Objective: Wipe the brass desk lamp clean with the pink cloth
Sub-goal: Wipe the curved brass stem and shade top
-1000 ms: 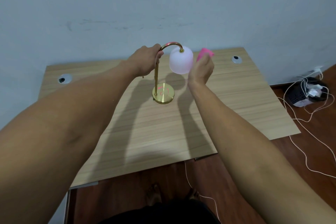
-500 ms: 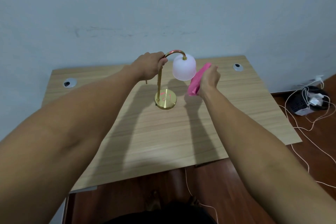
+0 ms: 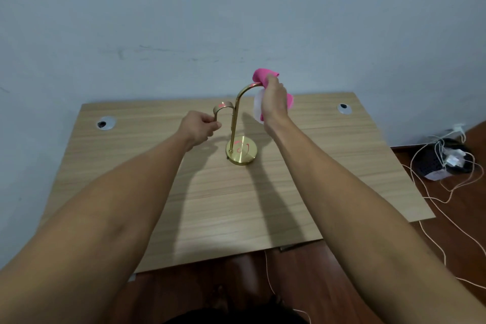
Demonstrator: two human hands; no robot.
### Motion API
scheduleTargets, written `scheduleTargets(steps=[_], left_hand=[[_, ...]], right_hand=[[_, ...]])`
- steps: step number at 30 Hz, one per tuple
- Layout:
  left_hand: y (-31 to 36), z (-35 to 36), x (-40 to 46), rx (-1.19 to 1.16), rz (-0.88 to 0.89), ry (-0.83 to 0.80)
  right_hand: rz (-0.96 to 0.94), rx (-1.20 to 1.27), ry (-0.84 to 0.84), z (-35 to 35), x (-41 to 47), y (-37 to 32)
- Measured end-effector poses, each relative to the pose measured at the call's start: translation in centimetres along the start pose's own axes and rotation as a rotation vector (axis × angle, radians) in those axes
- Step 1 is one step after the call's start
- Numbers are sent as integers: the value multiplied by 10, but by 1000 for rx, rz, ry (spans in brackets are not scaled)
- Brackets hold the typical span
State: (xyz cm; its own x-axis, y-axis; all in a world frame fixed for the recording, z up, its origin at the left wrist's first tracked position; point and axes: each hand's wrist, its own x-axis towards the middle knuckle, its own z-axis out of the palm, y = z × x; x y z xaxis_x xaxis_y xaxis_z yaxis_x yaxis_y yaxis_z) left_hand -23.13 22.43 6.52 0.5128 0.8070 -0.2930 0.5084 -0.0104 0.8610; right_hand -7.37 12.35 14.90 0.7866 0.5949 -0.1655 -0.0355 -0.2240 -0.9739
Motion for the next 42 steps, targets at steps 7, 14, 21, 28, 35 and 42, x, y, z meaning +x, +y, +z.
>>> scheduleTargets(steps=[7,14,21,28,35,42], left_hand=[[2,10,3,70,93,53],[9,6,1,211,103,35],[8,2,3,251,126,13],[8,1,1,272,159,-2],[9,0,1,300,159,25],[9,0,1,302,168,19]], right_hand=[[-508,-516,-156,13,-32,17],[-412,-444,3,-5,-10,18],[-909,-924,-60,-1,-13,48],[-1324,-1136,-138,-22,-7,68],[-959,-868,-2,-21,-12,44],[-1290,-1107,-150,-23,-5,65]])
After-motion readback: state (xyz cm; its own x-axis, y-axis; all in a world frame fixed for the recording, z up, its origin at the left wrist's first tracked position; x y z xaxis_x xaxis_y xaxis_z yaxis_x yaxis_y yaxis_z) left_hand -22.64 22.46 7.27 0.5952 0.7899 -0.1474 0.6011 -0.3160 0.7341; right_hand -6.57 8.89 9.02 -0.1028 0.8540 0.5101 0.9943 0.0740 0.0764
